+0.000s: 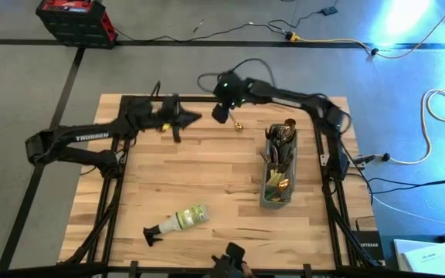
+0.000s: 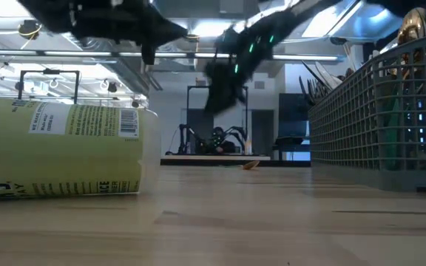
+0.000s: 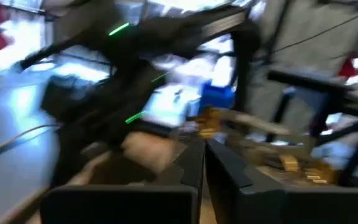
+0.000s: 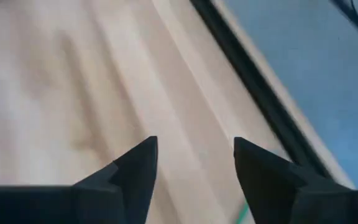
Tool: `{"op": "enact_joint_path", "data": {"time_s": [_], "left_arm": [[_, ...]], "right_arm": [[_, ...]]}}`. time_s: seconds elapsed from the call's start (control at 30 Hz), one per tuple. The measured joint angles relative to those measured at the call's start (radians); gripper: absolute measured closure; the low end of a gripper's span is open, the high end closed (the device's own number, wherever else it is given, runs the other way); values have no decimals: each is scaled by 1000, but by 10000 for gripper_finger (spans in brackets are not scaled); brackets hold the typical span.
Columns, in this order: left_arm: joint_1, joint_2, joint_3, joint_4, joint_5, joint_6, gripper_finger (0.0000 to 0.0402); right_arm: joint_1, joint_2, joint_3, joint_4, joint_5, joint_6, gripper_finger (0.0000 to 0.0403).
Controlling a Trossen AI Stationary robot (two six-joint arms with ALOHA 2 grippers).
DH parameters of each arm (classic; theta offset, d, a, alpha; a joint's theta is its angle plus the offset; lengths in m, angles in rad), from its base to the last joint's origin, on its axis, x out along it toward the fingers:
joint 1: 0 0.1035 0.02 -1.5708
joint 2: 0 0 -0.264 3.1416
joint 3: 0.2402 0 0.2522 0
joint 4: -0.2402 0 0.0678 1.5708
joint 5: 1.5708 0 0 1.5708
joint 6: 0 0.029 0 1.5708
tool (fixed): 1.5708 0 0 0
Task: Sort silverware
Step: Put the spoon into the silverware basket
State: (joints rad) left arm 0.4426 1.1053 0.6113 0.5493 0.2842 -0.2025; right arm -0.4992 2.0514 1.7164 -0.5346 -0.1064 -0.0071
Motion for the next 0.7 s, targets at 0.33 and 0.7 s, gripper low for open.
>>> {"op": "enact_joint_path", "data": {"time_s": [0.33,0.7], "left_arm": [[-152,-4,-216,286,-139,62,401],[-217,-3,-241,313,-185,139,401]], "right_arm": [[2,116,0,-104,43,114,118],[-11,131,1,-287,97,160,140]]}}
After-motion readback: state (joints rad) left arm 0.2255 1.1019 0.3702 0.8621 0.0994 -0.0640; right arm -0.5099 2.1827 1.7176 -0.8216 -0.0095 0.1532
